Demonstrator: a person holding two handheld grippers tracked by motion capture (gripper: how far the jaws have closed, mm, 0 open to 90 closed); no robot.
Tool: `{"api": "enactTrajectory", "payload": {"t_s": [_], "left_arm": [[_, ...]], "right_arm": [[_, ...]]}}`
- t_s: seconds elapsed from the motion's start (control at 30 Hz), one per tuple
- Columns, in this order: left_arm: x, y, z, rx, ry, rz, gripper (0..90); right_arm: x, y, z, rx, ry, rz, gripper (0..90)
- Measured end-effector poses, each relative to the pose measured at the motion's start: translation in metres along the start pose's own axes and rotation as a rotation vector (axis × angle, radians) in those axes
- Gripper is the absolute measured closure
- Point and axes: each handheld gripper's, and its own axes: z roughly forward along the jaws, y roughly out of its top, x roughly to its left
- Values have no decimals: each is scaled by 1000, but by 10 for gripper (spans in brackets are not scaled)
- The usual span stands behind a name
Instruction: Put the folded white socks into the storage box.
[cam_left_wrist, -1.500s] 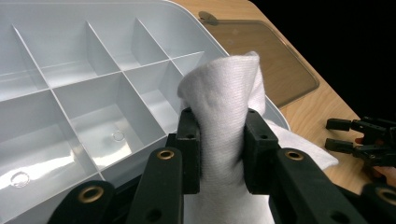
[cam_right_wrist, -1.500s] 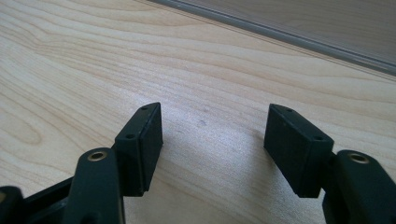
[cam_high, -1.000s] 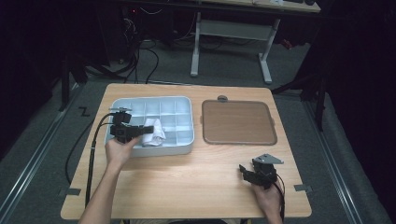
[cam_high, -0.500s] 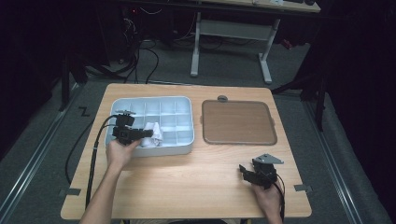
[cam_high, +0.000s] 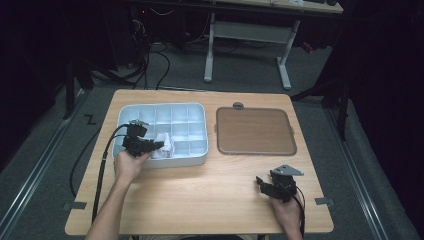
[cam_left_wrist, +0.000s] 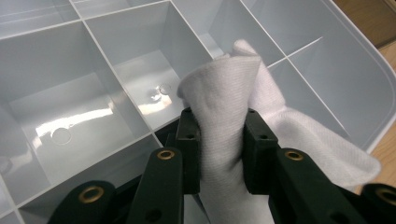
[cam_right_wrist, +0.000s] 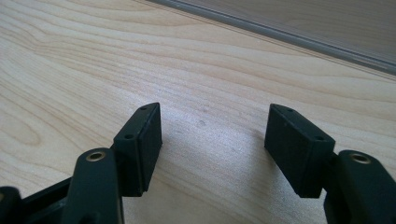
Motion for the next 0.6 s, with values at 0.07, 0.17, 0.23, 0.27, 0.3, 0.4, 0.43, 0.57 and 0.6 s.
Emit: {"api": "enactTrajectory", "payload": {"t_s": [0.07,0.17,0.23,0.27,0.3,0.4,0.43,0.57,0.6], "left_arm": [[0,-1,1,1,9,14,726],[-1,-3,1,6,20,32,729],[-1,-4,2,11,27,42,731],[-1,-5,2,12,28,42,732],[-1,-5,2,15,30,47,734],[0,-5,3,23,31,50,738],[0,-6,3,23,32,52,738],[0,-7,3,26,37,63,742],[0,-7,3,25,36,60,742]], "right_arm": [[0,0,0,0,0,0,370],[0,0,0,0,0,-1,369],[0,0,0,0,0,-1,369],[0,0,0,0,0,0,369],[0,0,0,0,0,0,370],[0,0,0,0,0,1,369],[0,0,0,0,0,1,369],[0,0,0,0,0,0,369],[0,0,0,0,0,0,369]]}}
